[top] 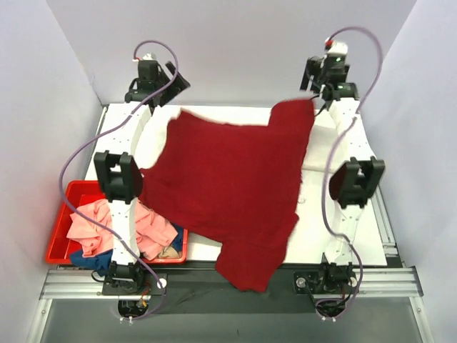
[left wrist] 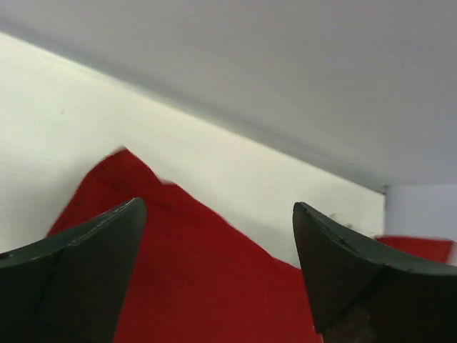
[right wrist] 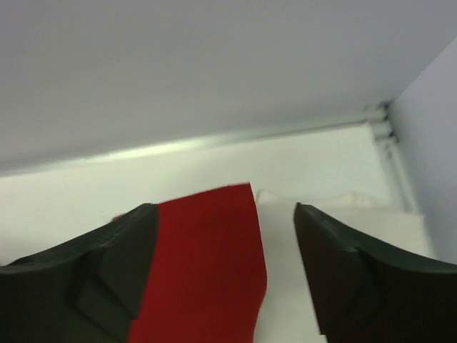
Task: Fold and stack the t-shirts
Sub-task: Flatten out the tshirt
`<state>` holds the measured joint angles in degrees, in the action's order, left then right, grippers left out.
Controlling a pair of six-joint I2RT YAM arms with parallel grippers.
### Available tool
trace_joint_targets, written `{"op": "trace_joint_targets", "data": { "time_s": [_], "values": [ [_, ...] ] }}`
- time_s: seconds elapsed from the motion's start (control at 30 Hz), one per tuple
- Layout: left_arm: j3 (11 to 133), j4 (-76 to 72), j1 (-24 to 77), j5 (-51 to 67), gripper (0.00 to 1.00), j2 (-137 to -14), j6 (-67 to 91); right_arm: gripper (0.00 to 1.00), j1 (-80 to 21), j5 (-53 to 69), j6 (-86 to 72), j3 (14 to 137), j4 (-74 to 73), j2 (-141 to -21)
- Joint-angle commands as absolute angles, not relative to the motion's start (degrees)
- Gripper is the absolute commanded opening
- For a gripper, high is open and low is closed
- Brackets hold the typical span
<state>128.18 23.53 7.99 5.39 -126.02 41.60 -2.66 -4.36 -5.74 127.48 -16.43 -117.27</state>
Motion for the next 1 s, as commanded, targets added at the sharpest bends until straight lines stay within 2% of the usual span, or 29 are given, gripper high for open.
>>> {"op": "trace_joint_targets", "data": {
  "time_s": [0.0,0.07,0.17,0.3,0.53,0.77,0.97],
  "values": [
    [138.9,30.0,7.6,9.7,0.97,-127.2,40.4,0.83,-1.7,-6.6,-9.3,133.6,-24.2,-121.5],
    [136.4,32.0,7.9,11.1,0.97,-126.2,38.8,0.94,-1.6,-6.0,-10.4,127.4,-24.5,-119.6],
    [128.6,31.7,8.2,12.7,0.97,-121.4,37.7,0.98,-2.1,-3.0,-11.9,119.2,-24.1,-113.6],
    [115.3,33.1,9.8,12.3,0.97,-116.4,35.8,0.98,-4.8,2.5,-14.0,102.9,-22.9,-105.0],
    [107.8,38.6,12.1,12.6,0.97,-115.7,36.4,0.97,-10.6,13.9,-19.7,85.1,-22.2,-93.8],
    [108.5,44.5,11.7,11.8,0.97,-121.5,35.7,0.94,-14.9,19.6,-21.5,75.2,-20.7,-93.9],
    [108.6,44.8,11.6,12.7,0.97,-125.6,35.6,0.91,-16.0,18.5,-22.8,73.0,-19.2,-99.2]
  ]
}}
